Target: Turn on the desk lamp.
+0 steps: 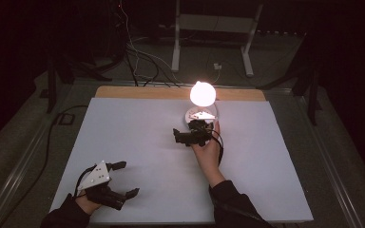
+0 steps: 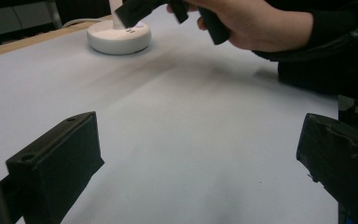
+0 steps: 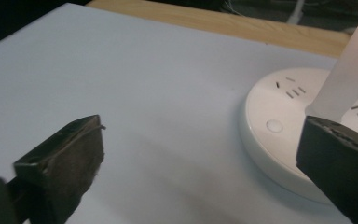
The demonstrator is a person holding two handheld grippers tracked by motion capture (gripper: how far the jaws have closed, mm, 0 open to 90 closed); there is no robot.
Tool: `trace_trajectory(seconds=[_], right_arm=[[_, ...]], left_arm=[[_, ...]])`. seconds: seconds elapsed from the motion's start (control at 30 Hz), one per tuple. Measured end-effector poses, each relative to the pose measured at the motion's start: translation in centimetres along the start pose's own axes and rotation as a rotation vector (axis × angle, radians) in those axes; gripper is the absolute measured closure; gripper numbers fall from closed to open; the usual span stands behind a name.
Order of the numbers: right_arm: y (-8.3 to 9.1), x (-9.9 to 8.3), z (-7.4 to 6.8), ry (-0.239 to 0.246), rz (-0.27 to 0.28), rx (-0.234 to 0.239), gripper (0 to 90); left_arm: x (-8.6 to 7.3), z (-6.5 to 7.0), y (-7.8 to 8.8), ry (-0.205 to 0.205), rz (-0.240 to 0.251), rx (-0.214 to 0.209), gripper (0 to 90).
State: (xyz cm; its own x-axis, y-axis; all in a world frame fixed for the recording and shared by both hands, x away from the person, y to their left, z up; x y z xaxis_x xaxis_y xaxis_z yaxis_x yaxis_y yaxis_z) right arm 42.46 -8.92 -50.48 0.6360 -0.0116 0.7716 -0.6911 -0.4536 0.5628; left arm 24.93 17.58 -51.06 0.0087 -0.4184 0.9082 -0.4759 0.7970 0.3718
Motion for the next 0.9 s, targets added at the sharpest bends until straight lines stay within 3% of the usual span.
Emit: trace_trajectory(seconds=[0.07, 0.4, 0.57, 0.83, 0.9], right_arm=[[0.6, 0.2, -0.1, 0.008, 0.008, 0.024, 0.0], [3.3, 0.8, -0.7, 0.075, 0.002, 0.044, 0.0], [4.8, 1.0, -0.6, 0.099, -0.022, 0.102, 0.0], [7.0, 0.7, -0.7, 0.123, 0.0, 0.184, 0.0], [8.0, 0.6, -0.6, 0.133, 0.003, 0.224, 0.0]], left_arm=[[0.0, 0.0, 0.0, 0.0, -0.002, -0.001, 0.4], [0.0, 0.0, -0.1, 0.001, -0.005, 0.0, 0.4], [0.0, 0.0, -0.1, 0.004, -0.004, 0.002, 0.4], [-0.1, 0.0, -0.1, 0.005, -0.005, 0.001, 0.4], [0.0, 0.0, -0.1, 0.003, -0.006, 0.001, 0.4]])
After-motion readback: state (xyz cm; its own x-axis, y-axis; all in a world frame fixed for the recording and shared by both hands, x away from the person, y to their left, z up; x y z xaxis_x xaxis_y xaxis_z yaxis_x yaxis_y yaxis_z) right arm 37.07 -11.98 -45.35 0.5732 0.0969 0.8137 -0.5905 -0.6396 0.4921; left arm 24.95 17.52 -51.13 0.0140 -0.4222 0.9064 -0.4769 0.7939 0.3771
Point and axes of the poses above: each handheld gripper's, and its own axes: y roughly backward along the jaws, x roughly out of its top, z roughly to its right, the point moved 4 cm from there along -y, roughly forward along the jaws, and after that the axes turned 15 degrees about -y, right-handed, at the moved point
